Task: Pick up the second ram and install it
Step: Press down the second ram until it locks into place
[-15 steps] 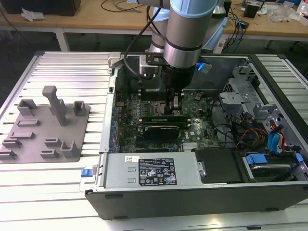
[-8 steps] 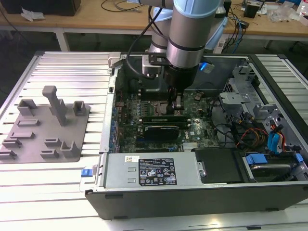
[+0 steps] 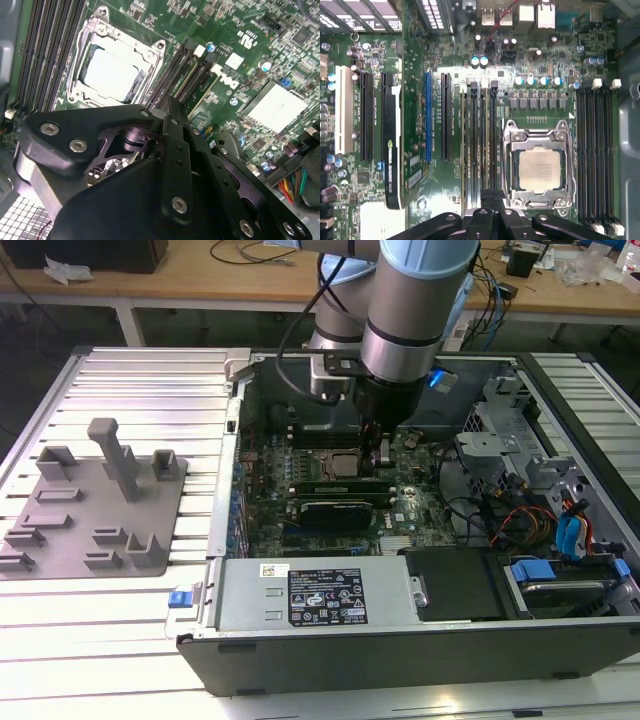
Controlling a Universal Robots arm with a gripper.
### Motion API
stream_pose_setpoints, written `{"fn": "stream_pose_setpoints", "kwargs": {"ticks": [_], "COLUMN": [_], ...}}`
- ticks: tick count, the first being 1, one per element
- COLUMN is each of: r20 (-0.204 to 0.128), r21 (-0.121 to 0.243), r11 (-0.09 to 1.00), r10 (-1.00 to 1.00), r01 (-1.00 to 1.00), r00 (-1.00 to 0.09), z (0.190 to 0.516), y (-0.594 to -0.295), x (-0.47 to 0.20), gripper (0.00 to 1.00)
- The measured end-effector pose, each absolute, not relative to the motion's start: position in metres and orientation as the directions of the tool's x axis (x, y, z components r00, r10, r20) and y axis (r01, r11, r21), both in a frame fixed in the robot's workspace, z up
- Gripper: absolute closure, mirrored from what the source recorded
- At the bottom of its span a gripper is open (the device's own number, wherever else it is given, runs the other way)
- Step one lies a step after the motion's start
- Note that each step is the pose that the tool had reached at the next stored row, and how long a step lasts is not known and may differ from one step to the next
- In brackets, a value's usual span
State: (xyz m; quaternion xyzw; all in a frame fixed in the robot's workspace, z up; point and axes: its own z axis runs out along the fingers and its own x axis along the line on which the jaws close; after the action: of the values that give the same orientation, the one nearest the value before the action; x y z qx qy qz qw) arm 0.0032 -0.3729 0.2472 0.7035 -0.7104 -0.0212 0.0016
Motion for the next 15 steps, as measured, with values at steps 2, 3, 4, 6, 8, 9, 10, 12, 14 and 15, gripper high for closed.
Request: {"fn": "stream_pose_setpoints", "kwargs": {"ticks": [2,3,4,6,8,9,10,12,14,15], "r20": [-0.027,-0.027,-0.027,-0.028,-0.027,-0.028,-0.028,-0.027,-0.028,-0.028], "r21": [0.033,0.033,0.032,0.032,0.032,0.032,0.032,0.033,0.032,0.032], "r11": [0.009,0.009,0.009,0.009,0.009,0.009,0.009,0.009,0.009,0.009], "r10": [-1.000,-1.000,-1.000,-1.000,-1.000,-1.000,-1.000,-1.000,-1.000,-1.000], "r01": [-0.999,-0.999,-0.999,-0.999,-0.999,-0.999,-0.999,-0.999,-0.999,-0.999], "r00": [-0.010,-0.010,-0.010,-0.010,-0.010,-0.010,-0.010,-0.010,-0.010,-0.010], "z": [0.247,0.247,0.247,0.247,0.247,0.247,0.247,0.245,0.241,0.240], "y": [-0.373,-0.373,-0.373,-0.373,-0.373,-0.373,-0.373,-0.373,-0.373,-0.373], "x": [0.010,0.014,0.017,0.024,0.030,0.031,0.031,0.031,0.031,0.031], "gripper": [0.92,0.92,0.92,0.92,0.92,0.92,0.92,0.92,0.92,0.92]}}
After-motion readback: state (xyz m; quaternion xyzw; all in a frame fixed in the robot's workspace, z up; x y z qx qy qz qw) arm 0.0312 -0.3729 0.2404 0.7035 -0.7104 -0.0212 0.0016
